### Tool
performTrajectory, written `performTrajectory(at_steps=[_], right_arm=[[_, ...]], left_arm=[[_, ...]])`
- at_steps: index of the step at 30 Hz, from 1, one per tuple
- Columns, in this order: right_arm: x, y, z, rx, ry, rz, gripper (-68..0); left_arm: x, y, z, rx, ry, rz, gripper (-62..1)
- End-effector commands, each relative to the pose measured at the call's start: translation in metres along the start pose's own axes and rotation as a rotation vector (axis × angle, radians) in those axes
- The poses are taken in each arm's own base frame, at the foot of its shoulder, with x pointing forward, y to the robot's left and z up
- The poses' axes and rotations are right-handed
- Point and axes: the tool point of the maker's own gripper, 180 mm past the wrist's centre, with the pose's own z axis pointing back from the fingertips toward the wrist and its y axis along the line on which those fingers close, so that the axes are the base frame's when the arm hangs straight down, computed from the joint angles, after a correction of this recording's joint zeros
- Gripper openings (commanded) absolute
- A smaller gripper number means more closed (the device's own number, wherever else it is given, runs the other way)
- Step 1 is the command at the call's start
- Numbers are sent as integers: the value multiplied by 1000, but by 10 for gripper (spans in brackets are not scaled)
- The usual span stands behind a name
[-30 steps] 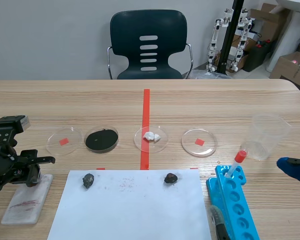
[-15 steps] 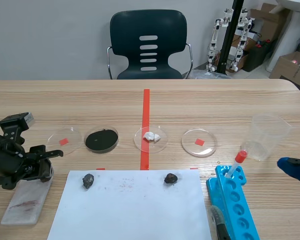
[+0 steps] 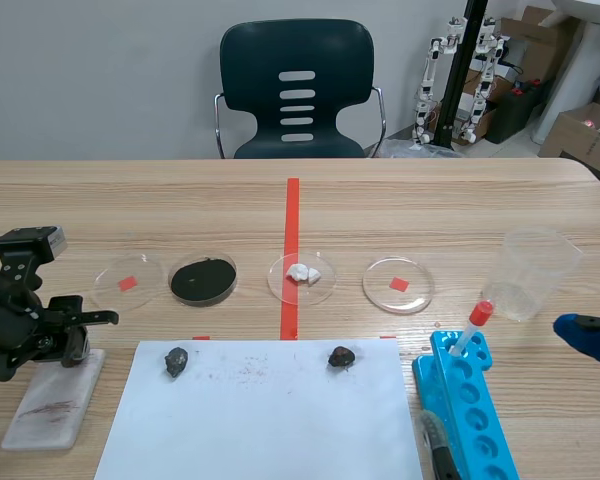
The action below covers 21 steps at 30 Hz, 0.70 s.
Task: Rub the mineral on the streak plate
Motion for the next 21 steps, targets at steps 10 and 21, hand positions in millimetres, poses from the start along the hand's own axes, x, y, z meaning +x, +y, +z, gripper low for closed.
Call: performTrajectory(at_steps=[10, 21], right_arm=[[10, -4, -2, -10, -35, 6, -20], [10, -4, -2, -10, -35, 6, -20]], left_arm=[[8, 21, 5, 114, -23, -51, -492], [6, -19, 5, -111, -16, -4, -492]])
